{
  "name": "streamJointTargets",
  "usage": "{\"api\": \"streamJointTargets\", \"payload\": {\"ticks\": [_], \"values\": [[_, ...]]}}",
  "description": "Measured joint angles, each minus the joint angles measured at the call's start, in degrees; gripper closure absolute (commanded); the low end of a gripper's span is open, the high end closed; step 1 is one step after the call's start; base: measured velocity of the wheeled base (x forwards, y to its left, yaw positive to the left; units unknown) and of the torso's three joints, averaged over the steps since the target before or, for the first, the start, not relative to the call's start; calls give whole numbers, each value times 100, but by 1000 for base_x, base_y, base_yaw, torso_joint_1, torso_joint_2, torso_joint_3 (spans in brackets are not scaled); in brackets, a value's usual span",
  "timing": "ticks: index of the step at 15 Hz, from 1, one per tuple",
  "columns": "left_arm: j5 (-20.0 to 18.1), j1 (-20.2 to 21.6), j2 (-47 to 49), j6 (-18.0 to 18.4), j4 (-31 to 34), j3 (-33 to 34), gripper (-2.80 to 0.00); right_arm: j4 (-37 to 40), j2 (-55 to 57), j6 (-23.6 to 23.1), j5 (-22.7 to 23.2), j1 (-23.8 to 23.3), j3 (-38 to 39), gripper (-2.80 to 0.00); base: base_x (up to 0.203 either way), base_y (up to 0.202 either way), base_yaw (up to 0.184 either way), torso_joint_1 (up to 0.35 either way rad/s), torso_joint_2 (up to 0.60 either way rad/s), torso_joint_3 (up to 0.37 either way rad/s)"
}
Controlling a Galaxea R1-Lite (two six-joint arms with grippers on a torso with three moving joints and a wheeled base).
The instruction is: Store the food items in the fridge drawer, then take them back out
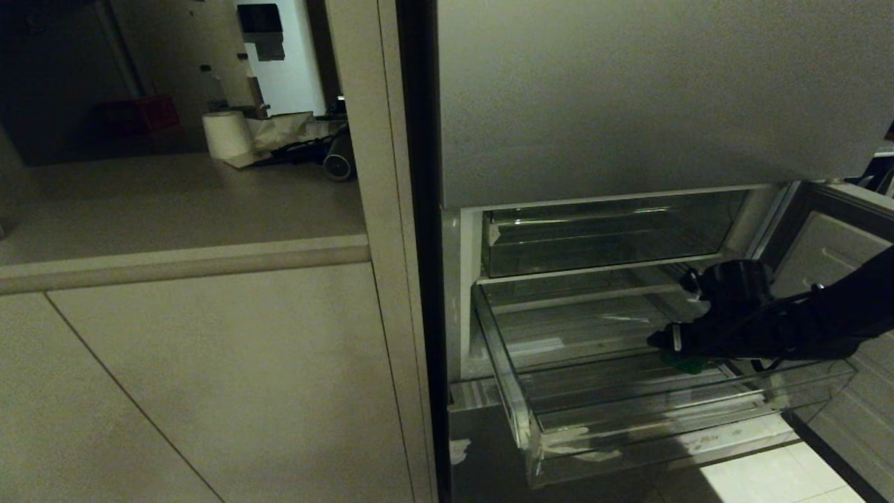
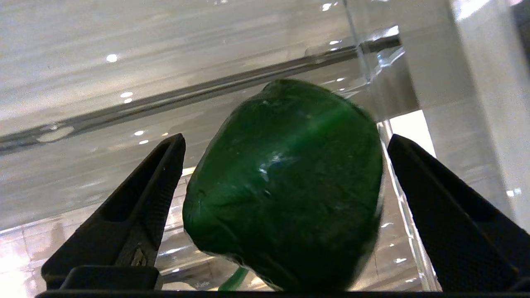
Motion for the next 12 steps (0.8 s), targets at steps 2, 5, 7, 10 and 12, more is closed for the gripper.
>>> {"api": "streamJointTargets", "payload": {"ticks": [2,5,7,10,12], "values": [[0,0,0,0,2,0,0,0,57,-7,0,-7,-41,-280,0,0,0,0,0,0],[0,0,0,0,0,0,0,0,144,-5,-6,-11,-113,0,0,0,0,0,0,0],[0,0,0,-2,2,0,0,2,210,-5,-5,-24,-184,0,0,0,0,0,0,0],[0,0,0,0,1,0,0,-5,273,2,-6,-46,-234,0,0,0,0,0,0,0],[-1,0,0,2,1,0,0,-2,258,4,-5,-53,-231,0,0,0,0,0,0,0]]}}
